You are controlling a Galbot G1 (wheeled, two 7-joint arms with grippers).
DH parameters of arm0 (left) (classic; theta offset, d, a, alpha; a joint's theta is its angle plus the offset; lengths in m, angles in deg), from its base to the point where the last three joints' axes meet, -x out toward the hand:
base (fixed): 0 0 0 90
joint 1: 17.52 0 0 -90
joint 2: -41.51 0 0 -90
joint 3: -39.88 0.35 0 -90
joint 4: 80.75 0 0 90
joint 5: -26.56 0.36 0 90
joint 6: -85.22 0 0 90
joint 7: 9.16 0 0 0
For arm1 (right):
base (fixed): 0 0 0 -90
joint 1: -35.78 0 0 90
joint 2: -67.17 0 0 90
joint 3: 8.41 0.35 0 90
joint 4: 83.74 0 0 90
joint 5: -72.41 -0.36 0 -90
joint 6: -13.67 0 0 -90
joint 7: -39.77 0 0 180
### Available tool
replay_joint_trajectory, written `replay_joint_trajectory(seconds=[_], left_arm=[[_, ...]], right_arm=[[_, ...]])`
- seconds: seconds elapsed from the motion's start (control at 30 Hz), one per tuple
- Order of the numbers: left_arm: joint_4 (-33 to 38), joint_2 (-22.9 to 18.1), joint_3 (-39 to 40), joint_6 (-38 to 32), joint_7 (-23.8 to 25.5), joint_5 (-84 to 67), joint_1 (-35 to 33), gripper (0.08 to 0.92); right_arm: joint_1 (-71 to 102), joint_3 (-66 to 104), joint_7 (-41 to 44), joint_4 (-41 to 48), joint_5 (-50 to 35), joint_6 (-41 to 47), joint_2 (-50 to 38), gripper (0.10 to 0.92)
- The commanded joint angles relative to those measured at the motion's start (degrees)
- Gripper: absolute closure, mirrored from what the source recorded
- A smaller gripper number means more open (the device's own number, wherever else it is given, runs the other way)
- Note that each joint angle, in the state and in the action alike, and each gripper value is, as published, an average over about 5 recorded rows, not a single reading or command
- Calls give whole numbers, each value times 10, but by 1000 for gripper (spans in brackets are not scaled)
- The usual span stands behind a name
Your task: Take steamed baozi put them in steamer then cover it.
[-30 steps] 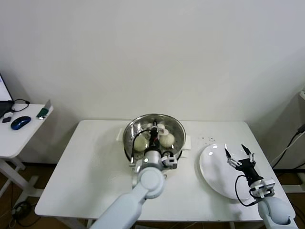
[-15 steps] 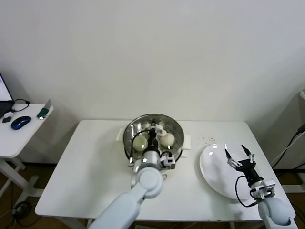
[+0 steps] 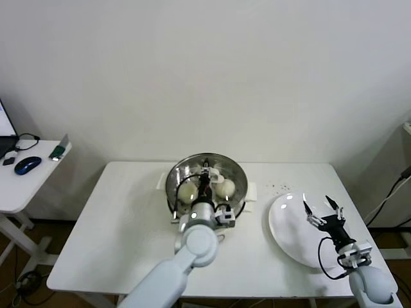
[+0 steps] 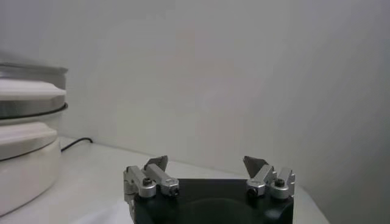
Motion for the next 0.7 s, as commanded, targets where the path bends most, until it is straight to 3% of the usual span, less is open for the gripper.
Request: replay_joint_trajectory(seconds=[0.03, 0.23, 0.43, 0.57, 0.7], left_arm=[[55, 24, 0, 28, 11, -18, -10, 665], [121, 47, -8, 28, 9, -21, -42, 492], [202, 96, -34, 28, -14, -53, -101, 318], [255, 128, -60, 27, -59, -112, -148, 217], [288, 150, -109, -32, -146, -254, -194, 180]], right_arm=[[3, 3, -17, -17, 12, 48, -4, 203], [2, 3, -19, -24, 19, 69, -5, 203], [2, 5, -19, -32, 15, 84, -6, 203], [1, 5, -22, -33, 14, 90, -8, 203], [0, 4, -22, -32, 17, 89, -7, 203]])
